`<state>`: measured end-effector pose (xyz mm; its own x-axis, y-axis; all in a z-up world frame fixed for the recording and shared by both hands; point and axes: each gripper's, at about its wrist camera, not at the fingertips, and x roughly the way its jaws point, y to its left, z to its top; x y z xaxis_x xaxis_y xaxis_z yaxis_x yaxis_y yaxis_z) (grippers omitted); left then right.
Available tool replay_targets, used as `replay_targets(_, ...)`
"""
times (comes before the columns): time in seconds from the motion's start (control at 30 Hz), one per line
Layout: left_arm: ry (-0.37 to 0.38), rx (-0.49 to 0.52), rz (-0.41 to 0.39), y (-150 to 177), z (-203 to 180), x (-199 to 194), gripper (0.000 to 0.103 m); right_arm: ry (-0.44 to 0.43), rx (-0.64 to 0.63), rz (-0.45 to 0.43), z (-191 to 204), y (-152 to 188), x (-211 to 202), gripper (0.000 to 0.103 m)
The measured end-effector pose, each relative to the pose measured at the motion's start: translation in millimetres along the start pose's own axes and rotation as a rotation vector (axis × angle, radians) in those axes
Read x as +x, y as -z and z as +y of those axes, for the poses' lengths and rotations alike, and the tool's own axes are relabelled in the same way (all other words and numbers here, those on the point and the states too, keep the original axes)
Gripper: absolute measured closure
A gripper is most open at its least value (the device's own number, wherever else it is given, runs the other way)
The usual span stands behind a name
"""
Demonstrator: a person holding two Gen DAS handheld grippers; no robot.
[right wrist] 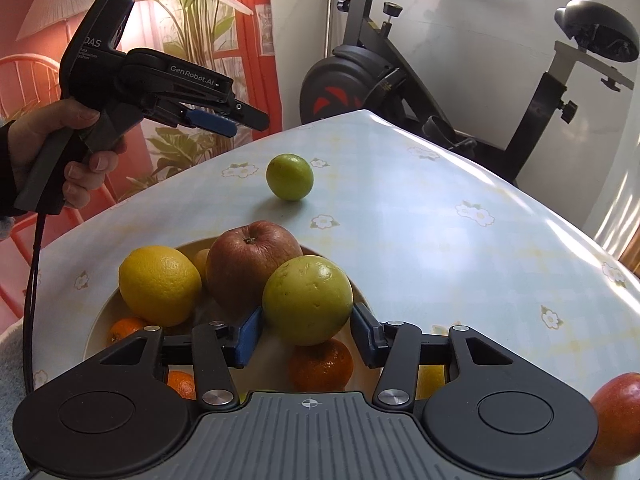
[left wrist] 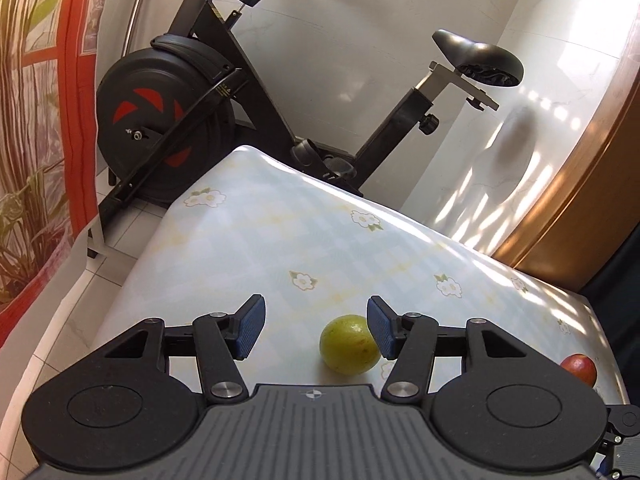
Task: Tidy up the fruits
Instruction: 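Close the left gripper on a small green lime while the right lowers the grapefruit onto the plate, then carry the green lime onto the cream plate and open the left gripper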
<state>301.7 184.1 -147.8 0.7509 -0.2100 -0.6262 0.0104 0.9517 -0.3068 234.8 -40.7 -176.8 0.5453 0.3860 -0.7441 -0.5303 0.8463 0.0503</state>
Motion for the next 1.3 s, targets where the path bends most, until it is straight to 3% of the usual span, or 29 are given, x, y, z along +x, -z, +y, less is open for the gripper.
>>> replay_targets(0.23,0.041,0.079,0.071,9.5,-24.8,28.5,0.044,0.008,-0.017,0.003,4.6,2.5,-1.9,0.057)
replay_targets(0.5,0.022,0.153,0.109,14.8,-37.3,51.4,0.045,-0.001,0.004,-0.003,2.0,5.4,-3.1,0.058)
replay_targets(0.57,0.005,0.162,0.121,17.4,-40.0,54.4,0.052,-0.002,0.009,-0.006,0.8,6.0,-4.1,0.058)
replay_targets(0.67,-0.013,0.155,0.116,20.1,-40.8,51.4,0.053,-0.002,0.017,-0.013,-1.5,6.5,-6.2,0.058)
replay_targets(1.0,-0.037,0.177,0.050,25.0,-48.5,-1.6,0.053,0.014,0.041,-0.042,-3.0,14.6,-17.6,0.058)
replay_targets(1.3,0.011,0.244,0.030,50.4,-71.5,-64.9,0.053,0.020,0.093,-0.088,-5.5,26.5,-42.6,0.058)
